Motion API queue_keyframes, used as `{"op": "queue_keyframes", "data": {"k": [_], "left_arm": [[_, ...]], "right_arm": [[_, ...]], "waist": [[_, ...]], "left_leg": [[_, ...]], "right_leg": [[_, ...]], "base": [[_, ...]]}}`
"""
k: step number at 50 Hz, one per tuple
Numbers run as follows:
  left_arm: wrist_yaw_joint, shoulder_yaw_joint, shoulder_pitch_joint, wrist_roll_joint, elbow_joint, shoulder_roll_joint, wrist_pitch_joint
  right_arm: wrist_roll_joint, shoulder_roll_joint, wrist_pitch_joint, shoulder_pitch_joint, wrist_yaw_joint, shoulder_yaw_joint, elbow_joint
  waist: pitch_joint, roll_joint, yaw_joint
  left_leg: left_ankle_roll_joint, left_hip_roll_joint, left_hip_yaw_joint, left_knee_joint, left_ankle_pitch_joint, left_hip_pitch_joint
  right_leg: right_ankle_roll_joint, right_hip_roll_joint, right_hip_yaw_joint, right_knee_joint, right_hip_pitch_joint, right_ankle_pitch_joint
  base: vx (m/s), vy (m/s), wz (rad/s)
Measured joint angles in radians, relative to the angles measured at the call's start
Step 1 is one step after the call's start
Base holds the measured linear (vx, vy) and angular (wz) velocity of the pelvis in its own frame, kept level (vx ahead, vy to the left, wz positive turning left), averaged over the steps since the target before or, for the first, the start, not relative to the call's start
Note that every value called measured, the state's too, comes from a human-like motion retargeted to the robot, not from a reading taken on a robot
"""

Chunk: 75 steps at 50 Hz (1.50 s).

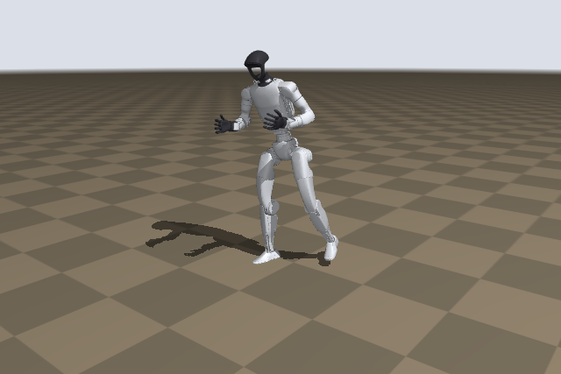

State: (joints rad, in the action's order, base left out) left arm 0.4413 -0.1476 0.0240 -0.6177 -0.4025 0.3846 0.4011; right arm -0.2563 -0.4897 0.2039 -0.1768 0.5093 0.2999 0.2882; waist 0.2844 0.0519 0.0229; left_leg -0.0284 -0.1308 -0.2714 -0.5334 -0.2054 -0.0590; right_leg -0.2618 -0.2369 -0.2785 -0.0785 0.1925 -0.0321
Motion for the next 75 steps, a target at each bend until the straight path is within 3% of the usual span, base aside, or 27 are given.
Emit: {"op": "queue_keyframes", "data": {"k": [3, 8, 15, 23, 30, 35, 39, 44, 49, 54, 58, 63, 65, 69, 75], "left_arm": [[-0.002, 0.001, -0.005, -0.008, -0.004, -0.007, 0.002], [0.000, 0.004, -0.025, -0.014, 0.000, -0.018, 0.003], [-0.011, 0.010, -0.018, -0.004, 0.004, -0.023, 0.015], [-0.025, 0.022, 0.019, 0.015, -0.004, -0.039, 0.021], [-0.030, 0.033, 0.044, 0.015, -0.008, -0.050, 0.026], [-0.031, 0.036, 0.057, 0.019, -0.008, -0.042, 0.025], [-0.018, 0.034, 0.049, 0.038, -0.003, -0.017, 0.012], [0.012, 0.026, 0.011, 0.074, 0.003, 0.034, -0.018], [0.024, 0.019, -0.004, 0.095, -0.009, 0.075, -0.036], [0.019, 0.016, -0.016, 0.099, -0.010, 0.088, -0.039], [0.018, 0.017, -0.017, 0.094, -0.004, 0.086, -0.035], [0.017, 0.005, -0.024, 0.100, 0.006, 0.079, -0.021], [0.013, -0.004, -0.032, 0.107, 0.010, 0.080, -0.013], [0.005, -0.021, -0.062, 0.121, 0.016, 0.092, -0.003], [0.001, -0.047, -0.116, 0.125, 0.028, 0.100, 0.001]], "right_arm": [[0.011, -0.006, -0.005, 0.008, -0.006, -0.001, 0.005], [0.026, -0.009, -0.006, 0.002, -0.005, 0.000, 0.003], [0.036, -0.001, 0.004, -0.007, -0.011, 0.020, 0.001], [0.050, 0.004, 0.009, -0.005, -0.028, 0.043, 0.008], [0.025, 0.012, 0.012, 0.006, -0.041, 0.056, 0.003], [0.014, 0.021, 0.010, 0.017, -0.055, 0.066, 0.002], [0.006, 0.036, 0.004, 0.021, -0.062, 0.071, 0.002], [-0.016, 0.072, 0.002, 0.019, -0.054, 0.062, -0.002], [-0.041, 0.100, 0.009, 0.037, -0.037, 0.045, 0.001], [-0.072, 0.102, 0.020, 0.044, -0.033, 0.027, 0.000], [-0.084, 0.092, 0.025, 0.048, -0.031, 0.018, 0.000], [-0.091, 0.085, 0.029, 0.058, -0.020, 0.004, 0.000], [-0.096, 0.088, 0.033, 0.063, -0.016, -0.004, 0.001], [-0.107, 0.097, 0.042, 0.058, -0.009, -0.020, 0.002], [-0.107, 0.094, 0.052, 0.042, -0.002, -0.041, -0.003]], "waist": [[-0.007, 0.002, 0.008], [0.000, -0.002, 0.021], [0.017, -0.028, 0.053], [0.016, -0.014, 0.087], [-0.025, 0.013, 0.126], [-0.067, 0.040, 0.141], [-0.085, 0.056, 0.134], [-0.099, 0.076, 0.123], [-0.115, 0.092, 0.110], [-0.108, 0.104, 0.084], [-0.089, 0.114, 0.064], [-0.051, 0.134, 0.037], [-0.035, 0.137, 0.034], [-0.012, 0.122, 0.051], [0.008, 0.093, 0.051]], "left_leg": [[0.008, 0.034, -0.046, 0.094, -0.007, -0.016], [0.008, 0.094, -0.075, 0.358, 0.069, -0.018], [-0.078, 0.068, -0.063, 0.617, 0.155, -0.054], [-0.140, 0.024, -0.142, 0.621, 0.136, -0.156], [-0.165, 0.002, -0.202, 0.621, 0.109, -0.165], [-0.157, -0.013, -0.209, 0.621, 0.172, -0.099], [-0.131, -0.019, -0.213, 0.621, 0.184, -0.021], [-0.072, -0.012, -0.202, 0.587, 0.126, 0.038], [-0.045, -0.017, -0.183, 0.476, 0.032, 0.046], [-0.043, -0.011, -0.150, 0.412, -0.027, 0.065], [-0.038, 0.008, -0.122, 0.392, -0.055, 0.092], [-0.042, 0.048, -0.075, 0.374, -0.086, 0.133], [-0.057, 0.049, -0.060, 0.368, -0.097, 0.151], [-0.123, -0.018, -0.054, 0.346, -0.110, 0.170], [-0.154, -0.038, -0.022, 0.341, -0.117, 0.199]], "right_leg": [[0.000, -0.006, 0.012, -0.015, -0.003, 0.022], [0.000, -0.014, 0.032, -0.058, -0.015, 0.067], [0.007, 0.036, 0.062, -0.133, -0.044, 0.122], [0.000, 0.052, 0.113, -0.183, -0.089, 0.155], [0.005, 0.061, 0.172, -0.200, -0.144, 0.164], [0.027, 0.070, 0.223, -0.206, -0.208, 0.128], [0.064, 0.074, 0.256, -0.297, -0.218, 0.040], [0.098, 0.040, 0.213, -0.567, -0.110, -0.060], [0.138, -0.014, 0.090, -0.694, -0.022, -0.026], [0.130, 0.012, 0.029, -0.556, 0.003, 0.012], [0.118, 0.038, 0.011, -0.341, 0.002, -0.022], [0.037, 0.048, 0.048, -0.064, -0.003, -0.114], [0.000, 0.058, 0.064, 0.017, 0.007, -0.138], [0.000, 0.139, 0.055, 0.111, 0.066, -0.138], [0.000, 0.156, -0.013, 0.166, 0.123, -0.041]], "base": [[0.33, -0.15, -0.18], [0.32, -0.07, -0.23], [0.31, -0.03, -0.45], [0.32, 0.06, -0.51], [0.40, 0.18, -0.60], [0.46, 0.28, -0.53], [0.45, 0.33, -0.28], [0.39, 0.31, -0.07], [0.35, 0.24, 0.13], [0.32, 0.17, 0.40], [0.31, 0.10, 0.48], [0.32, 0.03, 0.63], [0.33, -0.14, 0.50], [0.32, -0.35, 0.27], [0.38, -0.19, 0.46]]}}
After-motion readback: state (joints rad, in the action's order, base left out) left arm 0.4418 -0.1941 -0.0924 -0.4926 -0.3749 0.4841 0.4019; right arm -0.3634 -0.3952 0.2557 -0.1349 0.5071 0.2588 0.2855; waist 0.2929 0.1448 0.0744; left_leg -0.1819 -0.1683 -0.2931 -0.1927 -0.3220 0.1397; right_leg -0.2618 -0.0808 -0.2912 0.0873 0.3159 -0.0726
